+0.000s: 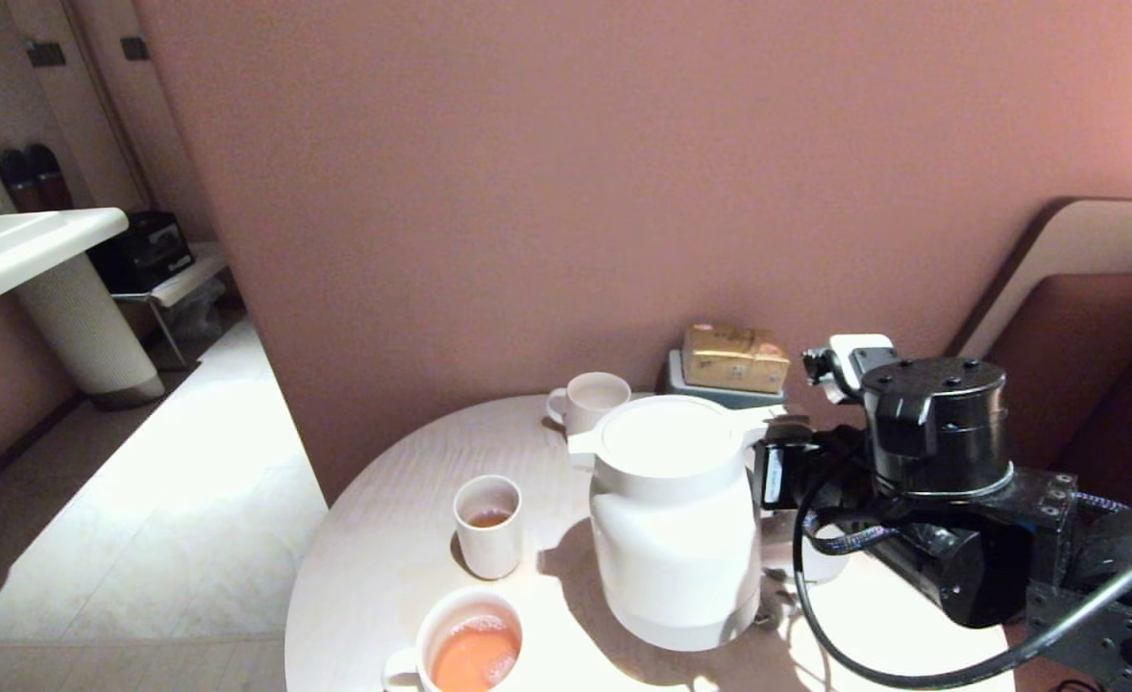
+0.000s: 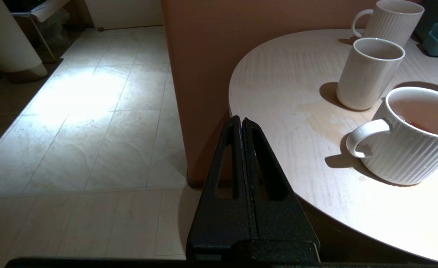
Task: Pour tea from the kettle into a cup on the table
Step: Put down the kettle on the table
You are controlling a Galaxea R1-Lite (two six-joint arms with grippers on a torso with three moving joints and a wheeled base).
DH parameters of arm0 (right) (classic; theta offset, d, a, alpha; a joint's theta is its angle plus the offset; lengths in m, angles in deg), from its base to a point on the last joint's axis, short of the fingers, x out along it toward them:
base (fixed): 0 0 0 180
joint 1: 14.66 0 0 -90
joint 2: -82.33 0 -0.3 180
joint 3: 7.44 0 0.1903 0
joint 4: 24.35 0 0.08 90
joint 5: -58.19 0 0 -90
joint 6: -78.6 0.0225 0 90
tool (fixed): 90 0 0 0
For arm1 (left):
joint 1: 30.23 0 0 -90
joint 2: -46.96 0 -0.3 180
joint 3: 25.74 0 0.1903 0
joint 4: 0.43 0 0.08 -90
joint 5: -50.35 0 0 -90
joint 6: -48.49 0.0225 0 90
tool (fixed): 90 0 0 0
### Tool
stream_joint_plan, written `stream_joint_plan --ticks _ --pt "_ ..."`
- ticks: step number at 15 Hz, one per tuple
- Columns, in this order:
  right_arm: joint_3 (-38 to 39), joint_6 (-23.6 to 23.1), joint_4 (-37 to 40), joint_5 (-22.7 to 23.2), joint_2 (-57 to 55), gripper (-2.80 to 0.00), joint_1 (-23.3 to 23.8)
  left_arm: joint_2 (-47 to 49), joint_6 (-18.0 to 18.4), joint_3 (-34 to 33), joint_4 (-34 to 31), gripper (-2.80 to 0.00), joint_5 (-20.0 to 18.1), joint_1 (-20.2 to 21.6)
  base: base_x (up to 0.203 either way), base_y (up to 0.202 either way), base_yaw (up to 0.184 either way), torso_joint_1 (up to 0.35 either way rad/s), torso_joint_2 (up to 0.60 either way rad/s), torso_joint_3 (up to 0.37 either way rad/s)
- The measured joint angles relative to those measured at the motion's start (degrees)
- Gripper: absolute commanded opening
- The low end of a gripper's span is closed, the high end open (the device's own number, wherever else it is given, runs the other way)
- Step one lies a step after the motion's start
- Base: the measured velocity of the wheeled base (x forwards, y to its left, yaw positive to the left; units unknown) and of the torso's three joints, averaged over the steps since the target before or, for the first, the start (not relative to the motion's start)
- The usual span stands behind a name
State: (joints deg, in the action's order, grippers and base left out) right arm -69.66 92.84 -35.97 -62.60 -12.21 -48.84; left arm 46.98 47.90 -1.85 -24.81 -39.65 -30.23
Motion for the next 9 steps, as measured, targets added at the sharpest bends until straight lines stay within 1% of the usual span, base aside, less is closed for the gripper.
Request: stream_joint_plan --ticks 3,7,9 --pt "4.47 -0.25 -5.73 2.93 0.72 -2.8 6.43 0.0 0.01 0.0 0.0 -2.8 0.0 0.0 0.0 0.0 0.0 0.0 0.0 0.0" --pt "8.87 -0.49 -13.09 11.93 -0.84 -2.8 18.29 0.0 -0.01 0.0 0.0 -2.8 0.0 0.0 0.0 0.0 0.0 0.0 0.0 0.0" --pt "9.59 -0.74 -18.98 15.14 -3.47 -2.8 22.97 0.0 -0.01 0.0 -0.04 -2.8 0.0 0.0 0.0 0.0 0.0 0.0 0.0 0.0"
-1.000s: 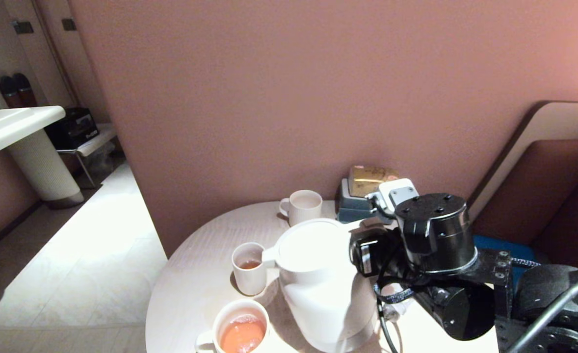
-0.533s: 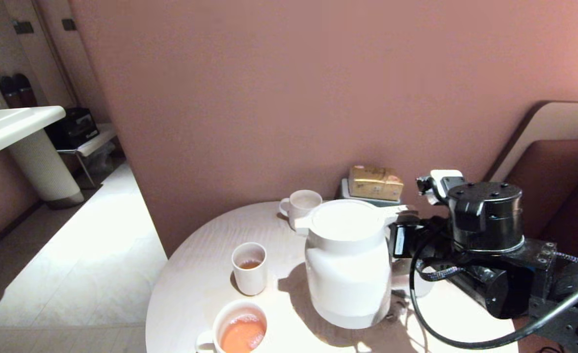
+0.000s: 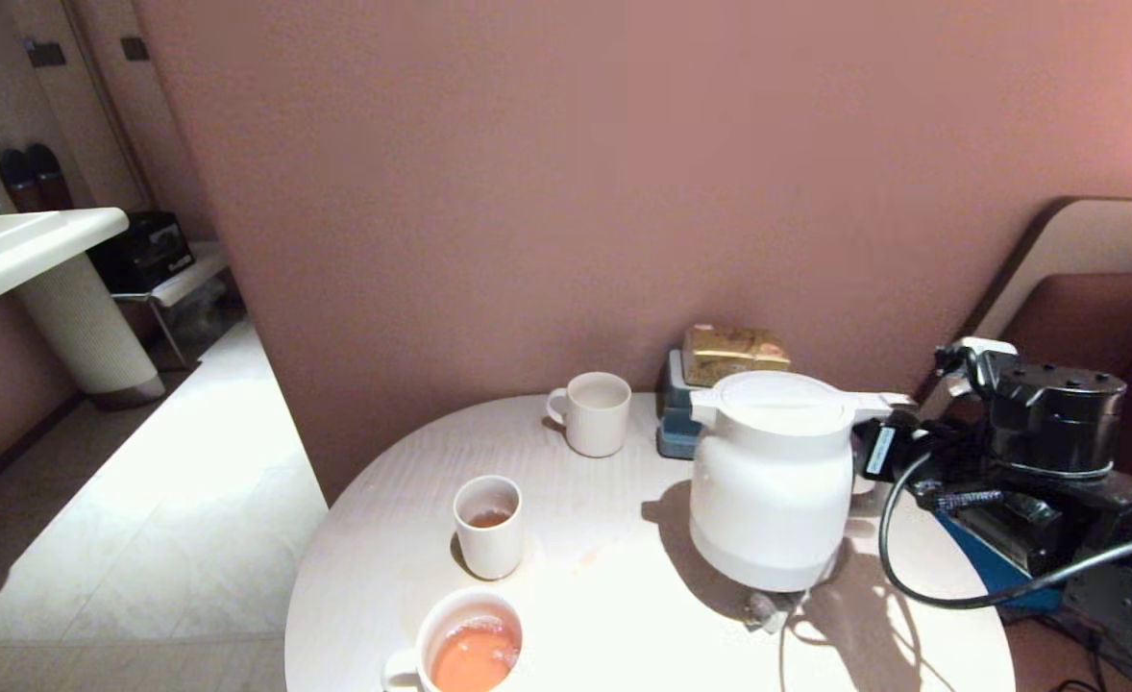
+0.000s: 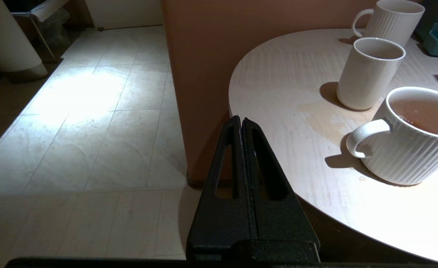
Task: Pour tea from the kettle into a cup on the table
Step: Put down the kettle on the table
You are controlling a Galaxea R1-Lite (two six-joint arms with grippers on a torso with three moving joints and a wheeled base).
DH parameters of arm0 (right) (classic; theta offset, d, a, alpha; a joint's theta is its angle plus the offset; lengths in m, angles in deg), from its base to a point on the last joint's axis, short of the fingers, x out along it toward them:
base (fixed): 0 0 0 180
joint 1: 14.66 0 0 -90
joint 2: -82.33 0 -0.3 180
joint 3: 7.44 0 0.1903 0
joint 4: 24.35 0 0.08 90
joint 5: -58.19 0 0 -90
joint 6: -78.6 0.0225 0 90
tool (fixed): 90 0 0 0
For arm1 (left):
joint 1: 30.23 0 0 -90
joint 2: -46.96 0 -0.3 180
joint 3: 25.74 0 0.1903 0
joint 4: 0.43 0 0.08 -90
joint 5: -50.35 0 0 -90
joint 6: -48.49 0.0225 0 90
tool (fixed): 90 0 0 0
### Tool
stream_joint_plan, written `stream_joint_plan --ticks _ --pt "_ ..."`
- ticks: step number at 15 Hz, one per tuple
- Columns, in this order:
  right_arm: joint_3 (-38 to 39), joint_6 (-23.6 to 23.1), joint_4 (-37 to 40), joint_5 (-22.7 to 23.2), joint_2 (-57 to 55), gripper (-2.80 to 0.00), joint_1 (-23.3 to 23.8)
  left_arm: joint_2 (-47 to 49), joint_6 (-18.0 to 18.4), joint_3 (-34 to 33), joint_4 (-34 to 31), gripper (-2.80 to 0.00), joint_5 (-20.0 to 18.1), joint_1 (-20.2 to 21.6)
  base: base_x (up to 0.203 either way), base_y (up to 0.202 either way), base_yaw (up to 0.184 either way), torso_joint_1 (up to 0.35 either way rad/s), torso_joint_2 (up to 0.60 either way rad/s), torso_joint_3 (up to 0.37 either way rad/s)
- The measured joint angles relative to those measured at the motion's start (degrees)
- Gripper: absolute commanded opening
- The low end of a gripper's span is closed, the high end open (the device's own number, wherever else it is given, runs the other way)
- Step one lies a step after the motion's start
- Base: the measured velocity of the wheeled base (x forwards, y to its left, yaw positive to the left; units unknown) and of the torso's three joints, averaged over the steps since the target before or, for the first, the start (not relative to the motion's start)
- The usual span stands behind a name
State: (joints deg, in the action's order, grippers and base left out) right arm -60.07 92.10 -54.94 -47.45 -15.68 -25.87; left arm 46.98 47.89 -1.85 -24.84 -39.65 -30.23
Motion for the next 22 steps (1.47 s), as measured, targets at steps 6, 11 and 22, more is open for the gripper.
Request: stream_joint_plan --ticks 6,11,22 --pt "1.43 -4.36 -14.3 8.09 -11.12 -2.8 9.57 0.0 0.0 0.0 0.04 -2.8 0.0 0.0 0.0 0.0 0.0 0.0 0.0 0.0" --pt "1.26 -6.27 -15.34 10.77 -14.34 -2.8 13.47 0.0 0.0 0.0 0.04 -2.8 0.0 0.0 0.0 0.0 0.0 0.0 0.0 0.0" --pt "4.09 -11.33 -19.28 12.5 -16.41 -2.8 16.26 0.0 0.0 0.0 0.01 -2.8 -0.02 0.0 0.0 0.0 0.0 0.0 0.0 0.0"
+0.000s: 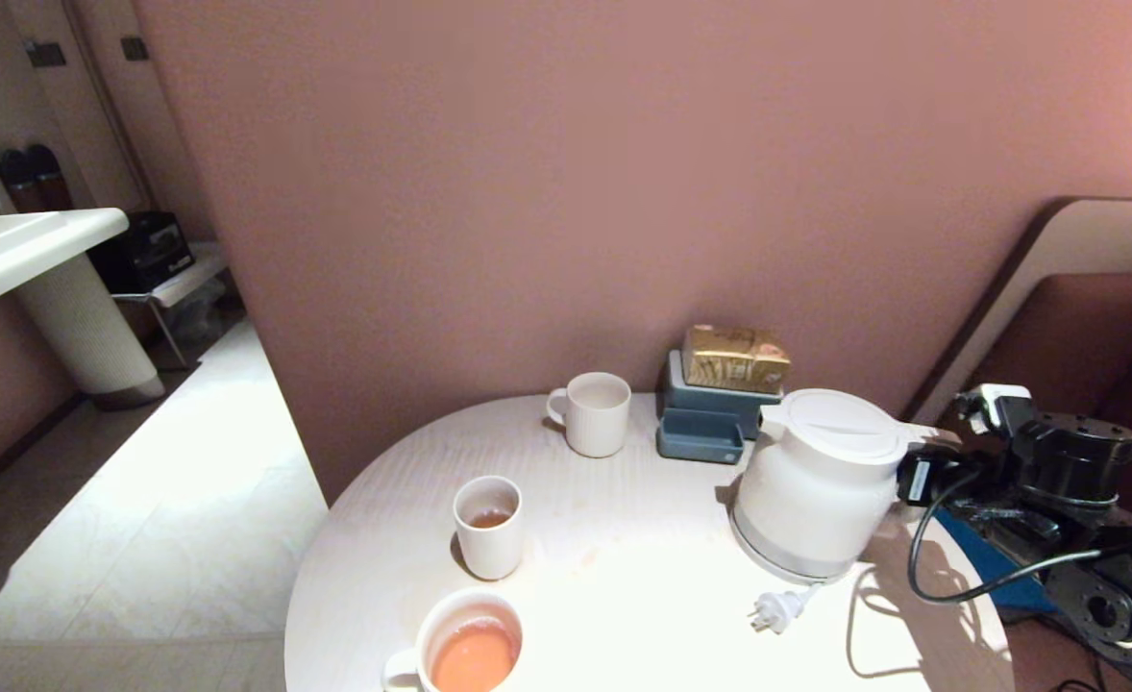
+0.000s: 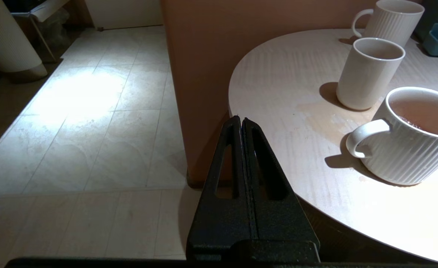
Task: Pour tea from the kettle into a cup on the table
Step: Put down the kettle on the table
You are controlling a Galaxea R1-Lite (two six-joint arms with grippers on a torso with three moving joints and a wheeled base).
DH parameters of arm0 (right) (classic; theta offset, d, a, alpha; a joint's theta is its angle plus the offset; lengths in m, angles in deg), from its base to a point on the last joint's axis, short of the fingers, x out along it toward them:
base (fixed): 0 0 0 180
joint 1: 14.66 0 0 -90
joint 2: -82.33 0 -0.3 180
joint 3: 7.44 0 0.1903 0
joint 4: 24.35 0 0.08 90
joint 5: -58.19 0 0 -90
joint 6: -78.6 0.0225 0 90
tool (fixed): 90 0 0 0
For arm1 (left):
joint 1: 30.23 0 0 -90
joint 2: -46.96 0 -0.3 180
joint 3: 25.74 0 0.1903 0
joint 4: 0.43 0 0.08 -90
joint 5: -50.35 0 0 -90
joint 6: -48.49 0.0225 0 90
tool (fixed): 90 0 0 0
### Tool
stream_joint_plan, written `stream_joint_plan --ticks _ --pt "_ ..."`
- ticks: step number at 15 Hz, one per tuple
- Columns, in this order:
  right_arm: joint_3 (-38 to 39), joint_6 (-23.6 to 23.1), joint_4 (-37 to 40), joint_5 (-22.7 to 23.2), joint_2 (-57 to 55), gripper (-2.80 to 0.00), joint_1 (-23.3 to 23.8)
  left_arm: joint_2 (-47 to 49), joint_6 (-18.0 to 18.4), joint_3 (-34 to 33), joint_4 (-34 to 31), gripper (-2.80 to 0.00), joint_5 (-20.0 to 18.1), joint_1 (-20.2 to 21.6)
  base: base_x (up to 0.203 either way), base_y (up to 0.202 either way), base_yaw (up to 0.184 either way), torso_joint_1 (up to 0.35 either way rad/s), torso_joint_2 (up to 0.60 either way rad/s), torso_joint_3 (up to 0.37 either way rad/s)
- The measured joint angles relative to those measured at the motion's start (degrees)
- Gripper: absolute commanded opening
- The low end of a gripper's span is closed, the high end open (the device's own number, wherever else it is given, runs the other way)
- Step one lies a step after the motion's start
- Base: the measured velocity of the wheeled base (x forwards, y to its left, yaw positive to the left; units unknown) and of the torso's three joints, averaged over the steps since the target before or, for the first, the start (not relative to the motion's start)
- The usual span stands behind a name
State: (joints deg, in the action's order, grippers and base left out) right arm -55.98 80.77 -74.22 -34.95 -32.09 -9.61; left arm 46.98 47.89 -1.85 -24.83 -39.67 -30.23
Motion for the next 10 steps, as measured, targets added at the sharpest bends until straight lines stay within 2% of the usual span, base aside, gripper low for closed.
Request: stream_joint_plan --ticks 1,4,10 --pt "0.86 0.07 -0.55 0.95 -0.02 0.0 -0.09 0.0 0.02 0.0 0.01 -2.8 0.02 0.0 0.0 0.0 0.0 0.0 0.0 0.0" --pt "1.96 -0.22 -3.5 1.04 -0.66 0.0 -0.17 0.0 0.0 0.0 0.0 -2.8 0.02 0.0 0.0 0.0 0.0 0.0 0.0 0.0" --pt "6.18 -2.61 -3.8 1.06 0.54 0.0 -0.23 0.0 0.0 0.0 0.03 -2.8 0.02 0.0 0.0 0.0 0.0 0.0 0.0 0.0"
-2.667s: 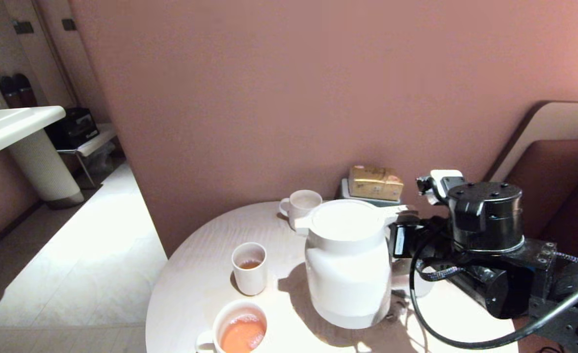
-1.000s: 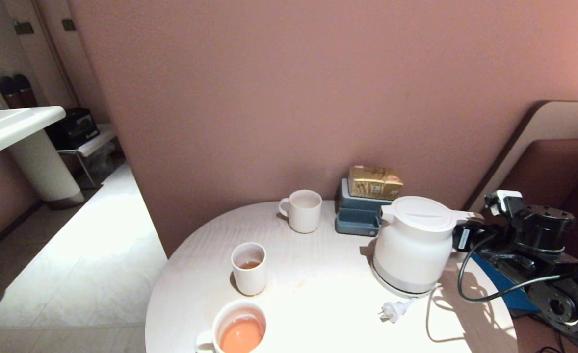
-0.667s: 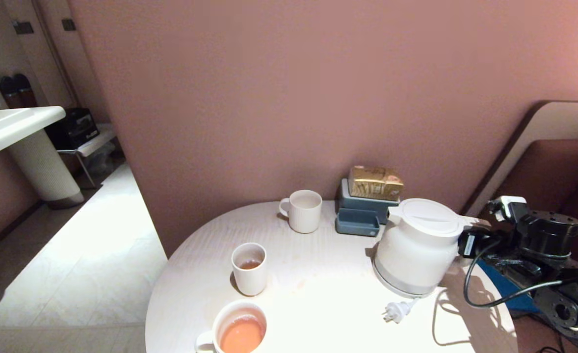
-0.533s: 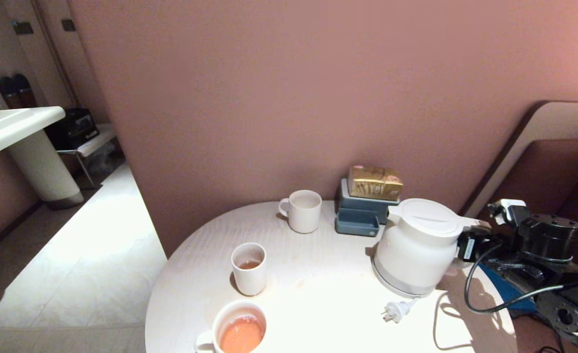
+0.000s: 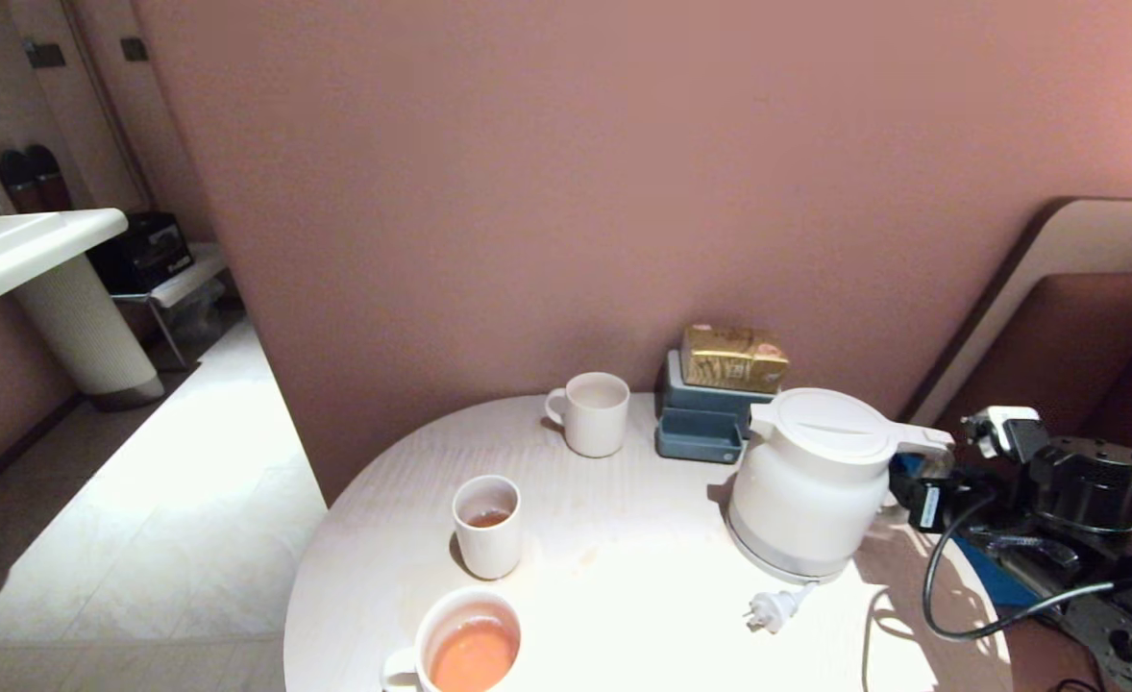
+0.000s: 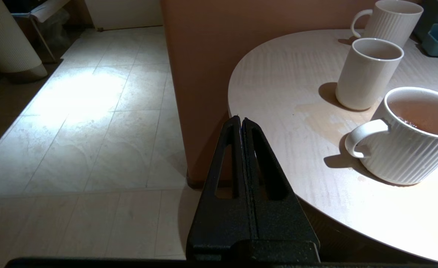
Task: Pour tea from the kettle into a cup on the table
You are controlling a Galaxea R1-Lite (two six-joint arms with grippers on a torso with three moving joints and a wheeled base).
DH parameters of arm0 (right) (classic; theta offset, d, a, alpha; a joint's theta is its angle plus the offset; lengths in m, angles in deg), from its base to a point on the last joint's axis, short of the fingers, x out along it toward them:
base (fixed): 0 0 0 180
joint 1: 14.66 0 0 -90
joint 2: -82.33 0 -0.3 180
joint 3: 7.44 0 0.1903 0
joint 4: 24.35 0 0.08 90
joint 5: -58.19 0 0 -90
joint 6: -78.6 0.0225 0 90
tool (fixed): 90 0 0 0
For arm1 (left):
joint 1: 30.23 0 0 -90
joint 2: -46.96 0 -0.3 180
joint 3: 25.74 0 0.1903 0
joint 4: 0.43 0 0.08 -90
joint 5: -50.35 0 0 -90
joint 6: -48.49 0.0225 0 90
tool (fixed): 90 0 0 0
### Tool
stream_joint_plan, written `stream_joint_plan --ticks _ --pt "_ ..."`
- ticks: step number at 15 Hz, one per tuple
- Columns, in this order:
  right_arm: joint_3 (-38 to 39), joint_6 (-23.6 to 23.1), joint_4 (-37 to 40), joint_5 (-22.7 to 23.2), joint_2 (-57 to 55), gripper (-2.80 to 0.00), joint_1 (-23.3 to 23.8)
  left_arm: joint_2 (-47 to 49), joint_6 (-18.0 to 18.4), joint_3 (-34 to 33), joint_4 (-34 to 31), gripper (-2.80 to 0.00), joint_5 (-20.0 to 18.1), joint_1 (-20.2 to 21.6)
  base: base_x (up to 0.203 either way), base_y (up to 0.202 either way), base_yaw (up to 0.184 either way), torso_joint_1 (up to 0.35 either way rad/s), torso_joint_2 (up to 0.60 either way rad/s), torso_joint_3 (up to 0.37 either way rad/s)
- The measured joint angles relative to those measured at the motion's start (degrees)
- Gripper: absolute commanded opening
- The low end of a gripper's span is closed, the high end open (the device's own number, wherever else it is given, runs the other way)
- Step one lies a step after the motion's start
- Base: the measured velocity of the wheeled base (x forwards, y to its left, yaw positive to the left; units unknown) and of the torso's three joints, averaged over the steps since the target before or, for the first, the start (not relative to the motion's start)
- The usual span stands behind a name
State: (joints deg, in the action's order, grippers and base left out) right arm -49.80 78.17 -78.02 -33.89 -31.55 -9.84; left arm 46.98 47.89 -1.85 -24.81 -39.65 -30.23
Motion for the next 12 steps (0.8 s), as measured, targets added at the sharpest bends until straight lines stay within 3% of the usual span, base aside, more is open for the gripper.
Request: stream_joint_plan --ticks 12 --pt "13.6 -2.99 -0.24 0.22 11.74 0.0 0.09 0.0 0.0 0.0 0.0 -2.8 0.0 0.0 0.0 0.0 0.0 0.0 0.0 0.0"
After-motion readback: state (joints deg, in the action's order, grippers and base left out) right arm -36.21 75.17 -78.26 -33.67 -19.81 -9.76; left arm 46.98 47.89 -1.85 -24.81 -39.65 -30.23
